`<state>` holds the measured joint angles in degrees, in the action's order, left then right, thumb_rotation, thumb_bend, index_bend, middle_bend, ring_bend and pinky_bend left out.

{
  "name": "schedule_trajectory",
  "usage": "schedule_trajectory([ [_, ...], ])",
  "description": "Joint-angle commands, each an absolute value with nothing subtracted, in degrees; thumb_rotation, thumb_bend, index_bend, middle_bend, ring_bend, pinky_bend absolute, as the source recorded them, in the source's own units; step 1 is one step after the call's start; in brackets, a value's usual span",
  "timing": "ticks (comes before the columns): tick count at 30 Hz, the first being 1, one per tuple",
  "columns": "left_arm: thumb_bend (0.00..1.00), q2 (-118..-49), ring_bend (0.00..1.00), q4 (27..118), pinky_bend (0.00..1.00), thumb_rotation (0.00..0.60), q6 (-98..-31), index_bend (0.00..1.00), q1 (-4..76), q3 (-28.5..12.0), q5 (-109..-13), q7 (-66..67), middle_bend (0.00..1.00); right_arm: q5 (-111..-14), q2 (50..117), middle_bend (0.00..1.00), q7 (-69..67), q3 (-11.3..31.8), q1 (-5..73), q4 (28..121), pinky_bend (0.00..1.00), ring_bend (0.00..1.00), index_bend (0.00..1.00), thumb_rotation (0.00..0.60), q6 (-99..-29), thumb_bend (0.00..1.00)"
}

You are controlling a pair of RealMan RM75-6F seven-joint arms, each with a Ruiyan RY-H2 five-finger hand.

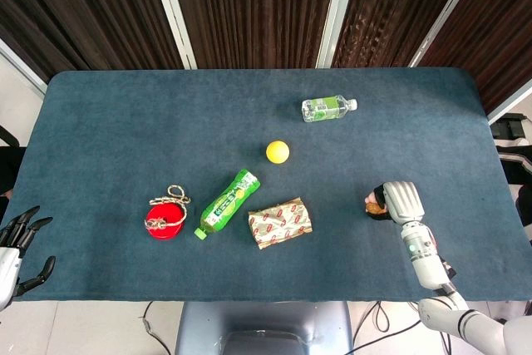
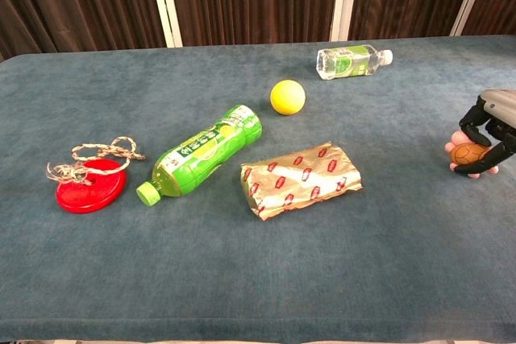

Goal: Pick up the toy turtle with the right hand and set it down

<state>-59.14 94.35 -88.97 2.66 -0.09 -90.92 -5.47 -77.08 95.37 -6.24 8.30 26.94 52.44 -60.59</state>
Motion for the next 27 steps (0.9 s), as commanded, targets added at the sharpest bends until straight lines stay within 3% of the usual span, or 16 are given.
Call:
schedule_trajectory([
  [1,0.39,-59.1,0.10,94.3,0.23,0.600,-89.0,0.20,2.7,-0.1,-90.9,-5.5,0.06,-78.4,95.7,0.90,-7.0,7.8,26.7,51.3,1.00,1.00,1.00,0.600,-62.4,0.44],
  [5,0.39,-59.2,0.10,94.4,0.23,0.600,-88.9,0.20,2.7,-0.1,-91.0,-5.4,0.06,-79.7,96.0,0.90,-8.5,7.6,26.5,50.3,1.00,1.00,1.00,0.600,-64.4,0.50],
  [15,0.39,-59.2,0.10,94.4,0.23,0.600,-88.9,0.20,2.6,-0.2,-90.8,-5.2,0.06,-82.7,93.7,0.90,-14.5,6.7,25.2,53.7,1.00,1.00,1.00,0.600,-68.5,0.51],
  [22,0.39,-59.2,0.10,94.6,0.23,0.600,-88.8,0.20,2.7,-0.2,-90.7,-5.1,0.06,-82.3,90.3,0.90,-15.8,5.6,24.9,58.7,1.00,1.00,0.99,0.600,-65.7,0.49],
  [24,0.39,-59.2,0.10,94.6,0.23,0.600,-88.7,0.20,2.7,-0.2,-90.6,-5.2,0.06,-81.5,88.6,0.87,-15.1,5.1,24.9,60.8,1.00,1.00,0.91,0.600,-63.5,0.43],
  [27,0.39,-59.1,0.10,94.6,0.23,0.600,-88.6,0.20,2.7,-0.2,-90.5,-5.2,0.06,-80.0,85.8,0.74,-13.3,4.8,25.0,64.7,1.00,1.00,0.65,0.600,-60.5,0.31],
])
